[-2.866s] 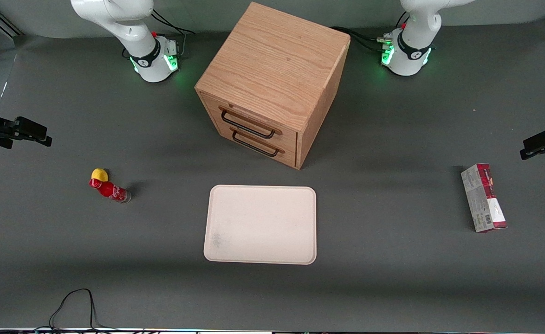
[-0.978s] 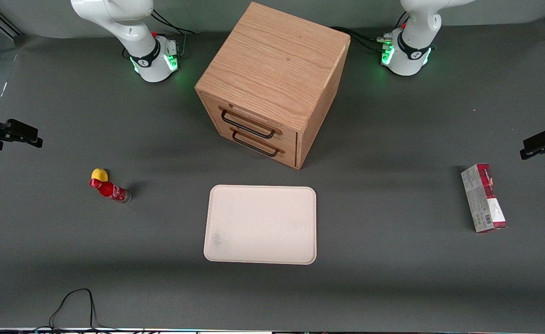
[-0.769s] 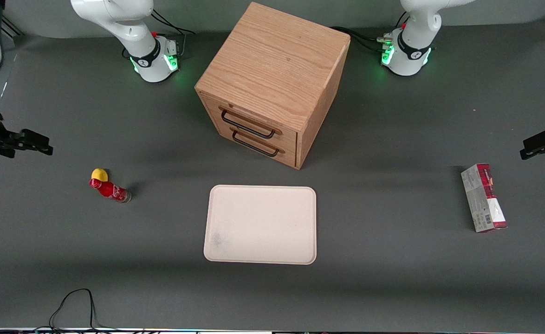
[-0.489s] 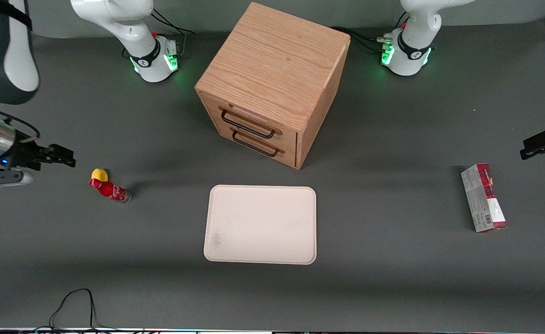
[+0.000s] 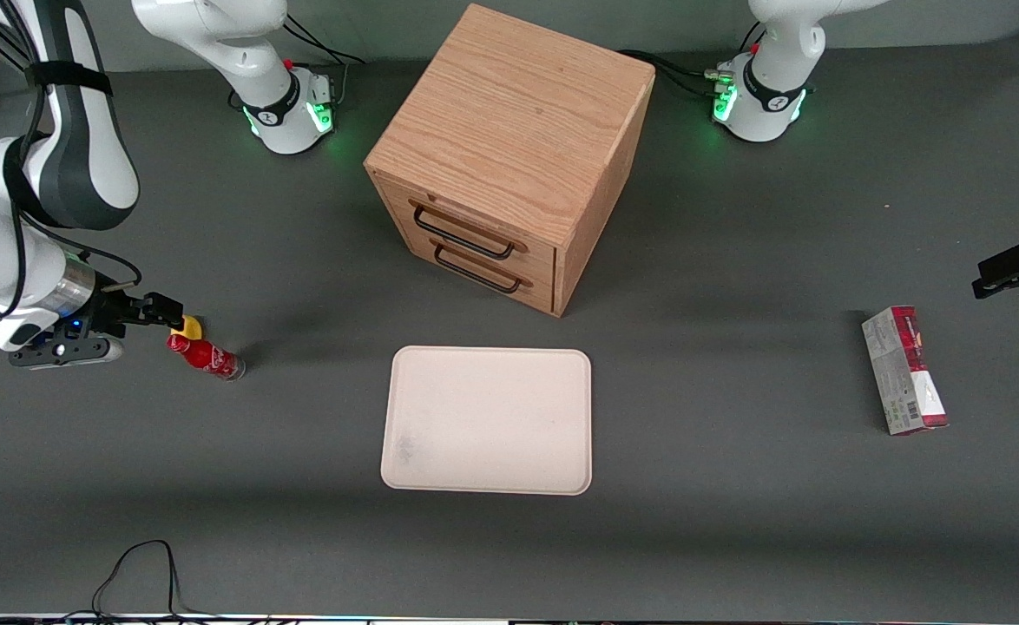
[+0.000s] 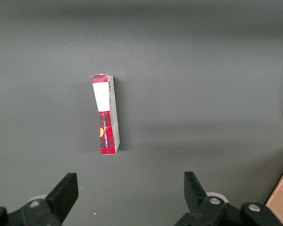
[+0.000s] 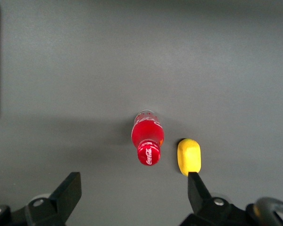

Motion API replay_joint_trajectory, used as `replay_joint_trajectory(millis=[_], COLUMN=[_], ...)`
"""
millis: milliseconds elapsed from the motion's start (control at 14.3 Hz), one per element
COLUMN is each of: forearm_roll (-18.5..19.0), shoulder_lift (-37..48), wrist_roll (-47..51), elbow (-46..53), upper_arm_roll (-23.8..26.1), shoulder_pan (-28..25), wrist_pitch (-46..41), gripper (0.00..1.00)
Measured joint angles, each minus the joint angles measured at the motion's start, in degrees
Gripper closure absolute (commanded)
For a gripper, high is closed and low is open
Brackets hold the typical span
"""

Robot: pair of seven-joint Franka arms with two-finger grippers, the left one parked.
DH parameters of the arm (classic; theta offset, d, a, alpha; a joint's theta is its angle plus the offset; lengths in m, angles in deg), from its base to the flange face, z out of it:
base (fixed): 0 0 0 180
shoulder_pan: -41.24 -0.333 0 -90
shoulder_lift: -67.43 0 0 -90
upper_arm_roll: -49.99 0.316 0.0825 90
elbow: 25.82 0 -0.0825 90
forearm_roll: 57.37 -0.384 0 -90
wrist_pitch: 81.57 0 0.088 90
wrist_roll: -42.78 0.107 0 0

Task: Place coke bottle on tray
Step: 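Move the open right gripper down over the red Coca-Cola bottle, then close the right gripper around the bottle's neck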

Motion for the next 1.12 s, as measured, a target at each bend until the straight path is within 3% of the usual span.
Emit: replay_joint_trajectory(millis=[1118], forearm_roll=[0.0], shoulder_lift=[-6.6], wrist_roll=[-1.4], elbow=[-4.1], upper_arm_roll=[-0.3], shoulder_pan=[0.5], wrist_pitch=[10.7], gripper=[0.00])
